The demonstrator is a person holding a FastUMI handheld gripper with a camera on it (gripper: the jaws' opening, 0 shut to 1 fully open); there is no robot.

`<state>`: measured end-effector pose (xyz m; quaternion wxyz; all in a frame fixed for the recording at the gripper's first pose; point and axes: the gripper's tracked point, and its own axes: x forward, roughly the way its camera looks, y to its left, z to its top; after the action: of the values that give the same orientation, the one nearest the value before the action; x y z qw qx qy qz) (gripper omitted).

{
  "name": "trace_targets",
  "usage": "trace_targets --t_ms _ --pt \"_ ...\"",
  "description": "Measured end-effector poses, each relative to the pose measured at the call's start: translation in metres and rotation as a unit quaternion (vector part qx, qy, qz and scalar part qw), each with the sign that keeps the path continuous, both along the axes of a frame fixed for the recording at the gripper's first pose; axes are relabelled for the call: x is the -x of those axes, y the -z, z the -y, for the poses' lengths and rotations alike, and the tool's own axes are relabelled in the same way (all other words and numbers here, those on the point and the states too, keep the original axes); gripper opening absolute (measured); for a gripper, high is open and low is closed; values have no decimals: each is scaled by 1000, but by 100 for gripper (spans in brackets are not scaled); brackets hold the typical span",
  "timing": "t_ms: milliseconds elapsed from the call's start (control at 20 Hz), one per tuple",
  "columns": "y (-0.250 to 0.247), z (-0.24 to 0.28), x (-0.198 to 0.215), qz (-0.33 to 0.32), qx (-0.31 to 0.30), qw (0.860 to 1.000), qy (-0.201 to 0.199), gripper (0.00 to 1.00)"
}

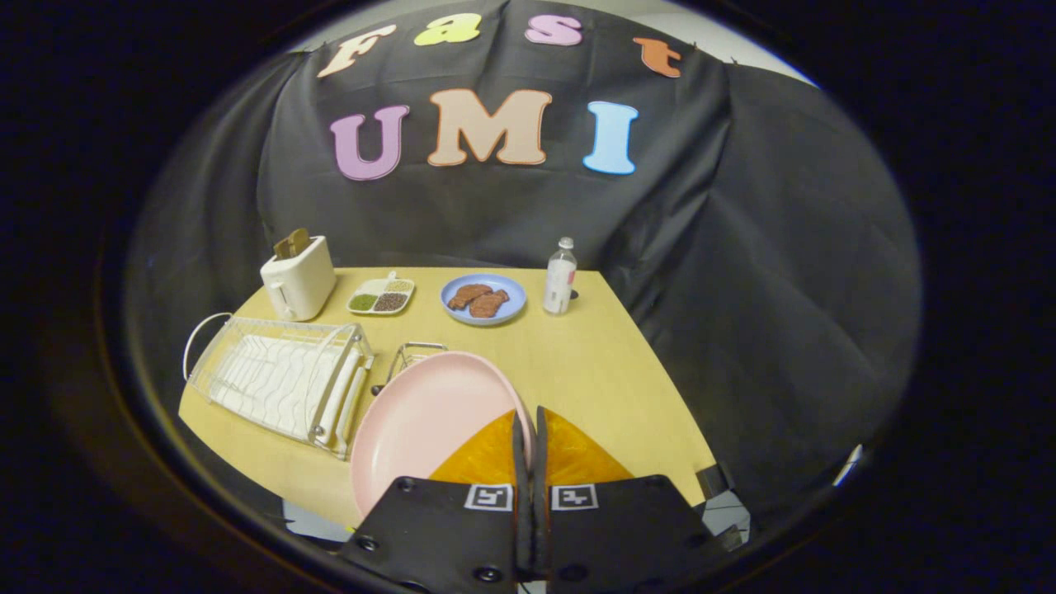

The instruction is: Take the plate from the dish rack, then take the spoon from the basket and place it into the plate.

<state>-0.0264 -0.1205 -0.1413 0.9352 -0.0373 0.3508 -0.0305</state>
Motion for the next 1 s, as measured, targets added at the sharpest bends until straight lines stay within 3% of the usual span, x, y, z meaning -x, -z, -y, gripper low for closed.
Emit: trace_targets --t_ms 400,1000 --pt "69 17 21 -35 -84 996 24 3" --pt "146 11 26 -67 -146 986 37 4"
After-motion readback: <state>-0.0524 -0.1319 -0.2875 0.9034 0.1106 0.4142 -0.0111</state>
